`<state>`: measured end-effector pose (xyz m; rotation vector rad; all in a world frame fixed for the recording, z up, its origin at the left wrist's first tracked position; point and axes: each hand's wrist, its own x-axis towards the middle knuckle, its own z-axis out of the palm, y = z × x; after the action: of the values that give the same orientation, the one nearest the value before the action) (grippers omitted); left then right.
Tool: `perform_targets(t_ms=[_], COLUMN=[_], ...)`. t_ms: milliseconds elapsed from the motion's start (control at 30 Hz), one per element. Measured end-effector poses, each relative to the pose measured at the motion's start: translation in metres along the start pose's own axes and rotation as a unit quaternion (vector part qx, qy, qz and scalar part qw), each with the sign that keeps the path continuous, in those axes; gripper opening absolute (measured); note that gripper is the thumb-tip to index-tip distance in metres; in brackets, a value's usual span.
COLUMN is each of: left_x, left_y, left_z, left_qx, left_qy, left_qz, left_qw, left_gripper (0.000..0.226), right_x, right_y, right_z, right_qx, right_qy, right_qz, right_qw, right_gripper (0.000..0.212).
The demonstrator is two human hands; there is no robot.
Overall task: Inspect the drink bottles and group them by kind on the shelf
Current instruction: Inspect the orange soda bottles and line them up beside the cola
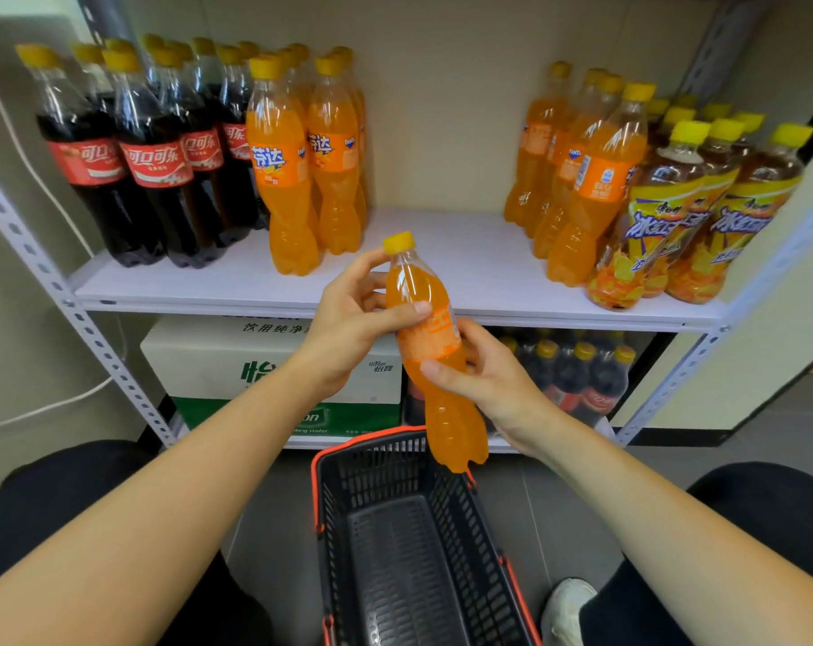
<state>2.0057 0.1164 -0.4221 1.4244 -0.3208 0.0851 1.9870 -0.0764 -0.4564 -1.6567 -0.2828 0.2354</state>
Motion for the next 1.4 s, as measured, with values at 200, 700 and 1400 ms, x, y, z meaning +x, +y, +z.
perform_targets(t_ms=[200,700,1400], left_x=[-0.005,-0.025,-0.027], left_y=[0.008,0.031,0.022], left_z=[0.004,-0.010,-0.004], left_qx=[0.055,0.247,0.109], left_qy=[-0.058,-0.137,-0.060], left_qz=[0.052,0.096,0.134], left_qw=[0.995,0.954,0.983], left_gripper=[0.047,0.014,0.030], right_x=[-0.002,-0.007,-0.007], right_y=[0.006,0.012,0.004], right_z=[-0.010,-0.028,-0.026], right_qx=[-0.091,-0.243,-0.175], right_qy=[0.003,-0.023,-0.038], right_qz=[-0.058,-0.092,-0.078], right_qw=[0.994,0.965,0.981], right_gripper=[0.061,0.076,0.069])
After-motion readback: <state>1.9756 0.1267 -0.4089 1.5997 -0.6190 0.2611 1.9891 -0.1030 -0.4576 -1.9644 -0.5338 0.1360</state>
